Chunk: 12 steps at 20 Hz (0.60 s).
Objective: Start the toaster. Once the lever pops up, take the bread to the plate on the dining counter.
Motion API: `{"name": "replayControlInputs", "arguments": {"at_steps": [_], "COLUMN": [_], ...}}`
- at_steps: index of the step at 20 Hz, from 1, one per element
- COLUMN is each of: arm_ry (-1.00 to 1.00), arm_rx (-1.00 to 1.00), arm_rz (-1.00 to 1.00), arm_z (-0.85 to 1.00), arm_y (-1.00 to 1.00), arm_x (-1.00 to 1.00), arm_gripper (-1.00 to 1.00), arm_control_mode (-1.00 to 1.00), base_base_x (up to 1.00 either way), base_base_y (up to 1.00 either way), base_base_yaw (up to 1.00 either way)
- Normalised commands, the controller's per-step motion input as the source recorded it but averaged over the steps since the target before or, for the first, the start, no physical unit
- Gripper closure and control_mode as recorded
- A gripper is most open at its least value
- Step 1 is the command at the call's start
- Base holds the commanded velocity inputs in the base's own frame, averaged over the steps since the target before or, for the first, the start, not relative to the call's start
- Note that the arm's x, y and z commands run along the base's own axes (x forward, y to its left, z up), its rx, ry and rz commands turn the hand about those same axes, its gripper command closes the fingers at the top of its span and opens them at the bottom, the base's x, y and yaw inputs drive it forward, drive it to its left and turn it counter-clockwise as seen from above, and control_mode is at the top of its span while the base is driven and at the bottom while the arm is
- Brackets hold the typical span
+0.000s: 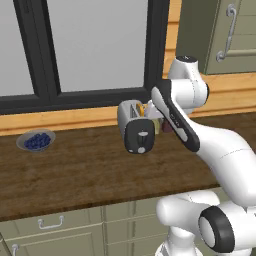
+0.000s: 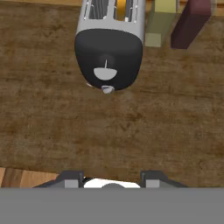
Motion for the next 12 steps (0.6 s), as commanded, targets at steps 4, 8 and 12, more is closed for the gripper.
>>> {"name": "replayControlInputs", "arguments": {"at_steps": [4,8,12], "arm_ry": [0.0,-0.09,-0.15], "arm_rx": [0.0,0.0,-0.03], "arm_rz": [0.01,0.05,0.0], "arm_z": [-0.01,-0.22,-0.36], "arm_y": [0.0,0.06,0.4], "arm_x": [-0.3,-0.68,-0.15], "arm_gripper": [-1.0,-1.0,-1.0], "arm_control_mode": [-1.0,-1.0,-1.0], "base_base_x": [0.0,0.0,0.0], "base_base_y": [0.0,0.0,0.0], "base_base_yaw": [0.0,0.0,0.0]}}
